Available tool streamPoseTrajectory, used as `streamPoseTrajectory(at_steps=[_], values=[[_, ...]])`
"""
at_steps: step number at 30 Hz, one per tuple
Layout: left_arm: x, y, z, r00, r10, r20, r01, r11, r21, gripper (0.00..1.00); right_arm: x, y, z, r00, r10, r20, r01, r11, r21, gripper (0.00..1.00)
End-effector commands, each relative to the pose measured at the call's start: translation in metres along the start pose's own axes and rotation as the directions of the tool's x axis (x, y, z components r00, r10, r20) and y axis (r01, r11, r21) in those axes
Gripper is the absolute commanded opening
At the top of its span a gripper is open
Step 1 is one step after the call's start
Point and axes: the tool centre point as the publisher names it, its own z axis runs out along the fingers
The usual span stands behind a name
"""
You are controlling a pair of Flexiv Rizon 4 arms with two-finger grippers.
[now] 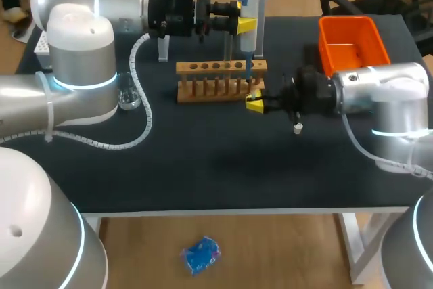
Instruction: Invert the test tube, pick up the pipette, mount the tip to pipette, aspirate from beaker and dispense into the tube, eject the tip, return the pipette, and cap with the stopper.
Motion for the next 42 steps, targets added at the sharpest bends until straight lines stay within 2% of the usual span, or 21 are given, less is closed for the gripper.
streamPoseTrajectory(at_steps=[1, 19, 42], values=[[0.001, 0.000, 0.000, 1.000, 0.001, 0.002, -0.001, 1.000, 0.001, 0.00, -0.006, 0.001, 0.008, 1.000, -0.011, 0.007, 0.011, 1.000, -0.010, 0.00], [0.001, 0.000, 0.000, 1.000, 0.001, 0.002, -0.001, 1.000, 0.001, 0.00, -0.017, 0.015, 0.012, 0.999, -0.047, -0.003, 0.047, 0.999, -0.016, 0.00], [0.001, 0.000, 0.000, 1.000, 0.001, 0.002, -0.001, 1.000, 0.001, 0.00, -0.015, 0.028, 0.008, 0.996, -0.090, 0.002, 0.090, 0.996, -0.010, 0.00]])
